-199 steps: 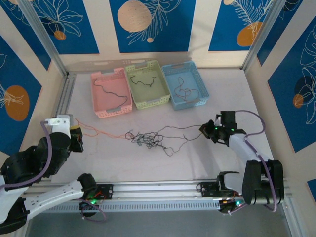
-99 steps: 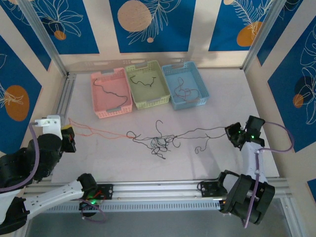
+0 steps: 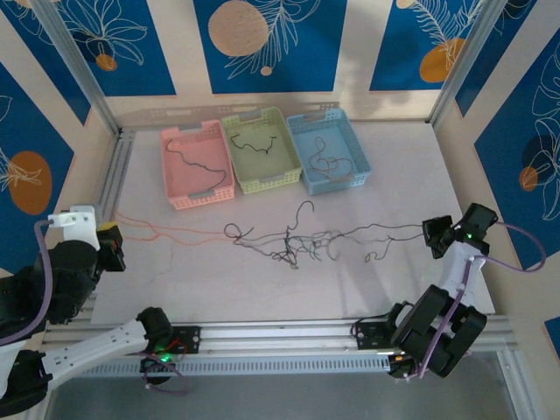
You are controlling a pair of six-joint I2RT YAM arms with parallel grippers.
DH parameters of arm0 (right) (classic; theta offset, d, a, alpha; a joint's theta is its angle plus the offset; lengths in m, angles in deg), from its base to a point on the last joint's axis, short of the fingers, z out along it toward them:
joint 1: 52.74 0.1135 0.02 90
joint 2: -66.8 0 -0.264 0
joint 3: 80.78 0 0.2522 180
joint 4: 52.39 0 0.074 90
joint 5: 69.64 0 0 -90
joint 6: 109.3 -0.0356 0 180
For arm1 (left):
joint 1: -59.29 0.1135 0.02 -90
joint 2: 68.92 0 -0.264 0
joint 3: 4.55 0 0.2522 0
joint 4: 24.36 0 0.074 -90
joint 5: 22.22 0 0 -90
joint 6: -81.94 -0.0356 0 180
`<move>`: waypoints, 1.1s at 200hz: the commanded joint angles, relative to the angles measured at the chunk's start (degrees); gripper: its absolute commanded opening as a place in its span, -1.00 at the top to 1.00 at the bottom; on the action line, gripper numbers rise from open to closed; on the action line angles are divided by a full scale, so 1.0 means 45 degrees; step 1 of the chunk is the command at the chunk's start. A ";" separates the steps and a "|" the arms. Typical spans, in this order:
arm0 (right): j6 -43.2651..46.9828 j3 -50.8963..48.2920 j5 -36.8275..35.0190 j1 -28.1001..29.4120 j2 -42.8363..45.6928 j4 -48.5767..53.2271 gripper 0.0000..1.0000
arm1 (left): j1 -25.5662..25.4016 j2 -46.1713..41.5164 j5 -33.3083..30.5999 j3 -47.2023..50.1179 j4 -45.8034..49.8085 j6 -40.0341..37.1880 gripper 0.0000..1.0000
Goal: Untangle the cables
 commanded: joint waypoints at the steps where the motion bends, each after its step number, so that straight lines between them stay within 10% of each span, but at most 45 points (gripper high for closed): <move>1: -0.0071 0.0254 0.0792 0.0162 -0.0177 -0.0316 1.00 | 0.0123 -0.0199 -0.0343 -0.0154 0.0196 -0.0194 1.00; 77: 0.1058 0.1196 0.0616 0.4780 -0.1165 -0.0105 1.00 | 0.0128 0.1108 0.3207 0.2090 -0.3106 -0.0868 1.00; 106: 0.2008 0.1899 0.1121 0.6619 -0.0955 0.0008 0.50 | 0.0133 0.1674 0.4183 0.2246 -0.3955 -0.1092 1.00; 220: 0.2070 0.3676 0.1114 1.3494 -0.0802 0.0198 0.26 | 0.0135 0.2242 0.4502 0.1818 -0.4322 -0.1356 1.00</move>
